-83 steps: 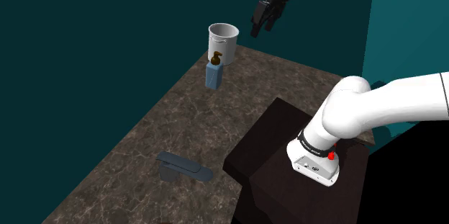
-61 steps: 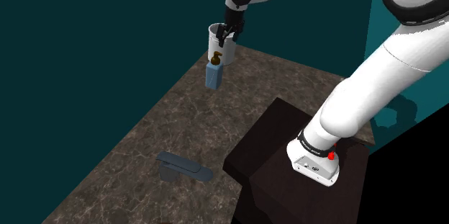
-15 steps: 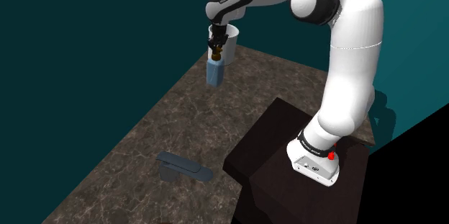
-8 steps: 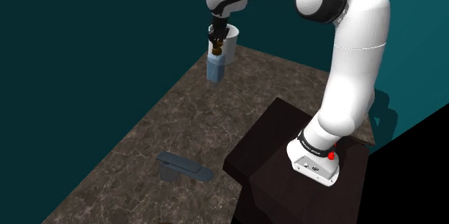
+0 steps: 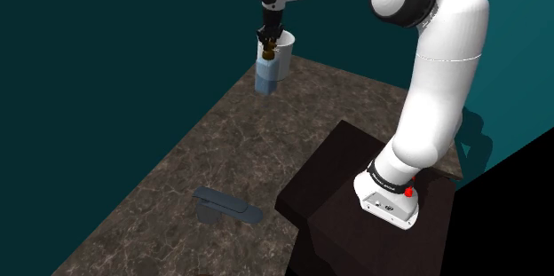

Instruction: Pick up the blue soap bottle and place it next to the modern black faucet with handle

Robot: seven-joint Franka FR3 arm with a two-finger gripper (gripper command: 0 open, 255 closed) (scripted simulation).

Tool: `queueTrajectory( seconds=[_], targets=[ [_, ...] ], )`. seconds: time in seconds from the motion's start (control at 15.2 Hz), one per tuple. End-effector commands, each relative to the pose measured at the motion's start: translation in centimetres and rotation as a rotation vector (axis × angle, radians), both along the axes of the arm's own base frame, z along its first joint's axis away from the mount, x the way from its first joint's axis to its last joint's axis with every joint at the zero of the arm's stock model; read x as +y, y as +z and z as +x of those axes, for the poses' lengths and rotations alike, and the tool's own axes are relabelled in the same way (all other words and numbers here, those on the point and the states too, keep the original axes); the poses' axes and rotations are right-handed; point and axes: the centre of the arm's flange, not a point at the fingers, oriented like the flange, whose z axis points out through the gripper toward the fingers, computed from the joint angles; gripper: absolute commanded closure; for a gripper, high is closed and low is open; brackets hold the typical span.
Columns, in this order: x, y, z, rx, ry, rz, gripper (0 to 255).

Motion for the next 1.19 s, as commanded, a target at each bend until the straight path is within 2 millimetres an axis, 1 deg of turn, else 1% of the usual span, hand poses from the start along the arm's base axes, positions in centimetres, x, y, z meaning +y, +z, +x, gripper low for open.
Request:
queueTrajectory(
  seconds=[0.0, 1.12],
  targets=[
    [0.0, 1.0, 0.0, 0.000, 0.000, 0.000, 255],
    [0.0, 10.0, 0.0, 0.000, 0.000, 0.000, 255]
  ],
)
